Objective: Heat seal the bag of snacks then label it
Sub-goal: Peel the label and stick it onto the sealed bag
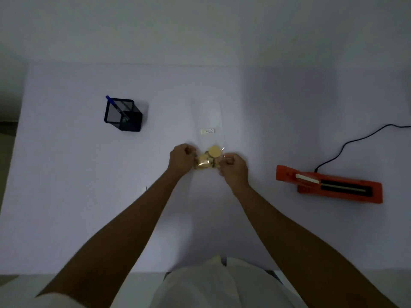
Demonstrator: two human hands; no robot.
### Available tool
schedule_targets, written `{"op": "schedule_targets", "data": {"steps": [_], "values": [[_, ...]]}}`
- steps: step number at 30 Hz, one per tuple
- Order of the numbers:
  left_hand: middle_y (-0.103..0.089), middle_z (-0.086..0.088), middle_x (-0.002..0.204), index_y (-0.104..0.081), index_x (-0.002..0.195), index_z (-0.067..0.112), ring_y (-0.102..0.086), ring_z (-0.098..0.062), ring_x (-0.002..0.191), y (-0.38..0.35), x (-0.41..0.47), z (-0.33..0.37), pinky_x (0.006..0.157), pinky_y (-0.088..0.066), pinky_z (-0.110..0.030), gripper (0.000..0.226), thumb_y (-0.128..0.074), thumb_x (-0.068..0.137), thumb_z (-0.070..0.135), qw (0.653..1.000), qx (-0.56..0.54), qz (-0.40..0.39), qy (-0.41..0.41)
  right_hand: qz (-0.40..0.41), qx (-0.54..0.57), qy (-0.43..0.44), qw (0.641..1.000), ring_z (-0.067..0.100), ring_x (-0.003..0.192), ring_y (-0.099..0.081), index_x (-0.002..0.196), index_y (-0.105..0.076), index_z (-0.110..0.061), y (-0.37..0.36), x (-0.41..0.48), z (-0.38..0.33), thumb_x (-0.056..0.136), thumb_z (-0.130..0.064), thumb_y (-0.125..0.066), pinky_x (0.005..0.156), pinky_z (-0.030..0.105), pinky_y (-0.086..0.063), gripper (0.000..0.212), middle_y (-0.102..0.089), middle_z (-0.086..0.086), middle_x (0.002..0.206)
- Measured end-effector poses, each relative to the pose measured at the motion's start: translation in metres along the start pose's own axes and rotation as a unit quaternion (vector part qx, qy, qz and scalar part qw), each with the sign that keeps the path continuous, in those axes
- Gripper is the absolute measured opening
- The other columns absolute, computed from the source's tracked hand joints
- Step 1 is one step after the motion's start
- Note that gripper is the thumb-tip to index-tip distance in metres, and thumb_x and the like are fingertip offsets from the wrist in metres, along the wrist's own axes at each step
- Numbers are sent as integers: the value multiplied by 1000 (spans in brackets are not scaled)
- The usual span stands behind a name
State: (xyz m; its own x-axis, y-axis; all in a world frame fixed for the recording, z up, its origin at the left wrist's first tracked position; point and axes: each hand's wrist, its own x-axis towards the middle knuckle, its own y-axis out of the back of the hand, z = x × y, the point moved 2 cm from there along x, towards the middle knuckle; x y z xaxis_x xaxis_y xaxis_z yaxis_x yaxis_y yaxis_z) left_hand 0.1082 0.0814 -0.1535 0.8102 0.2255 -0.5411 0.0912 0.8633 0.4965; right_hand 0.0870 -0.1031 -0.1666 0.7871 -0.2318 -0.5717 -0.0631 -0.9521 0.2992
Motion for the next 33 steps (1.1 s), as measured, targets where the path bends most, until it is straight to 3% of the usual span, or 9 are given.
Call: {"op": "schedule_targets", "data": {"steps": [4, 9, 12, 14, 16, 19, 23, 26, 33], "values": [[-71, -12, 108, -69, 111, 8, -66, -28, 102, 1, 33, 13, 92, -53, -44, 26, -58, 89, 15, 1000, 9, -1, 3, 30, -6, -11, 999, 27, 63, -66, 90, -65, -9, -12, 29, -17, 86, -8, -66, 68, 49, -61, 4, -68, 8, 79], [-64, -12, 123, -58, 127, 8, -59, -27, 115, -3, 35, 18, 101, -45, -33, 40, -60, 89, 20, 999, 31, -10, 2, 48, -19, -19, 998, 33, 74, -71, 94, -65, -11, -12, 35, -9, 83, -15, -69, 71, 52, -60, 12, -72, 14, 89], [-62, -10, 124, -52, 132, 10, -58, -25, 114, 4, 25, 16, 92, -40, -26, 46, -63, 89, 23, 999, 34, -12, -5, 53, -2, -28, 998, 33, 83, -69, 94, -64, -18, -7, 25, 0, 84, -17, -65, 76, 51, -60, 10, -71, 14, 92], [-62, -11, 123, -50, 132, 10, -60, -24, 107, 9, 16, 13, 87, -43, -26, 47, -65, 88, 23, 999, 32, -6, -22, 62, 34, -42, 997, 26, 75, -66, 100, -65, -14, 0, 9, -2, 87, -16, -63, 70, 45, -60, 13, -68, 13, 88], [-62, -10, 117, -53, 127, 9, -61, -22, 97, 14, 2, 14, 81, -45, -26, 43, -66, 88, 21, 996, 42, 14, -73, 67, 82, -53, 993, 20, 68, -61, 108, -63, -8, 9, -11, -1, 90, -12, -61, 60, 36, -55, 19, -64, 11, 83], [-65, -7, 105, -59, 113, 9, -62, -20, 87, 12, -29, 20, 76, -50, -27, 27, -65, 87, 13, 987, 18, 23, -159, 78, 124, -43, 988, 19, 75, -62, 113, -62, -8, 27, -42, 6, 92, -11, -60, 59, 32, -54, 21, -65, 10, 90], [-67, -3, 93, -61, 101, 11, -63, -19, 80, -13, -66, 22, 70, -50, -23, 15, -66, 87, 14, 978, 13, -40, -204, 112, 151, -35, 982, 19, 83, -66, 112, -63, -13, 63, -81, 21, 94, -12, -59, 65, 31, -58, 19, -67, 8, 96], [-64, 0, 95, -60, 110, 13, -61, -15, 79, -42, -86, 31, 66, -43, -12, 25, -68, 87, 21, 974, 28, -100, -201, 120, 142, -37, 982, 20, 83, -66, 108, -63, -14, 96, -99, 35, 93, -10, -59, 63, 31, -57, 16, -67, 10, 95], [-62, -2, 100, -56, 118, 14, -59, -13, 81, -138, -96, 68, 58, -43, -14, 43, -75, 82, 27, 969, 43, -194, -146, 144, 128, -89, 977, 24, 80, -62, 104, -62, -11, 222, -82, 78, 93, -3, -56, 63, 35, -55, 15, -64, 14, 91]]}}
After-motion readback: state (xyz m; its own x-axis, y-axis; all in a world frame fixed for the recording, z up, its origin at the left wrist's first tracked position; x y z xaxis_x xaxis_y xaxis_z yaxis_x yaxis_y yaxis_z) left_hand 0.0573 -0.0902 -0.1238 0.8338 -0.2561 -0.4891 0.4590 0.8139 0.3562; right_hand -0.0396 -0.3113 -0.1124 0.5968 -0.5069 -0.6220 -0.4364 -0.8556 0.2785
